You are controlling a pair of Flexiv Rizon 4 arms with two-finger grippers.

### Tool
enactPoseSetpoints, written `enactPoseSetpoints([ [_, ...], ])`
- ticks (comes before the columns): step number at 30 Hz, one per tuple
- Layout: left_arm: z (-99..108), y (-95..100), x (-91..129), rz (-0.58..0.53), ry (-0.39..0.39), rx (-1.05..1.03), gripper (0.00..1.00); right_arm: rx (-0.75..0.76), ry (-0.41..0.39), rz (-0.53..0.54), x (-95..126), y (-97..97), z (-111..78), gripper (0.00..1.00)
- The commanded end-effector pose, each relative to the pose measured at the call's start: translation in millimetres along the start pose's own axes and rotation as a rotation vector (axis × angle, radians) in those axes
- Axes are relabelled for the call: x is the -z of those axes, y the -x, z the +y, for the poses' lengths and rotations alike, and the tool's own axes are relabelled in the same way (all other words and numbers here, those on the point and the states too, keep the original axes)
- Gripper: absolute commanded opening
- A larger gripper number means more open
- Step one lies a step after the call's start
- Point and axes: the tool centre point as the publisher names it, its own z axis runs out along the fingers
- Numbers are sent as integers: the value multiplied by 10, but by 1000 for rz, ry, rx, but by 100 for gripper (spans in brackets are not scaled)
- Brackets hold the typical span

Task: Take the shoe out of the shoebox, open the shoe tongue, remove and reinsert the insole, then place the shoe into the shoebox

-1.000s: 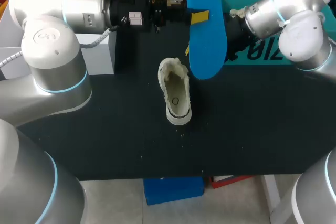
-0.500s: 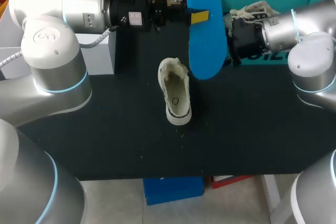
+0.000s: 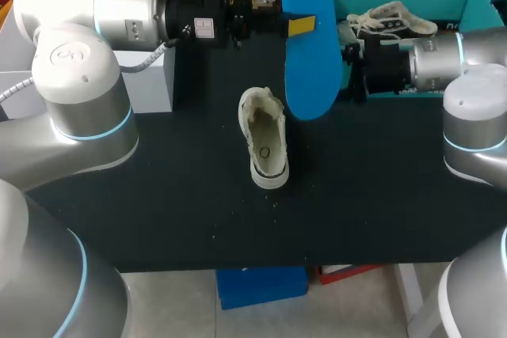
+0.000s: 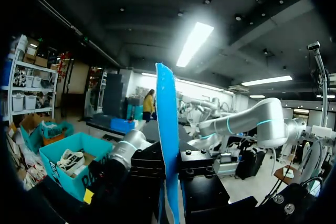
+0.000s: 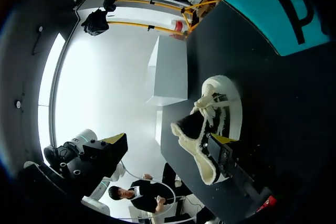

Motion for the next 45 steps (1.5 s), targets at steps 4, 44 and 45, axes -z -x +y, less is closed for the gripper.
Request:
enactPoseSetpoints([
  [4, 33, -2, -26, -44, 51, -73, 0, 21, -6, 44, -8, -3, -7, 100],
  [44, 815, -364, -63, -389, 678, -1228, 0, 21, -6, 44, -8, -3, -7, 100],
  [45, 862, -387, -44, -387, 700, -1242, 0, 21, -6, 44, -8, -3, -7, 100],
])
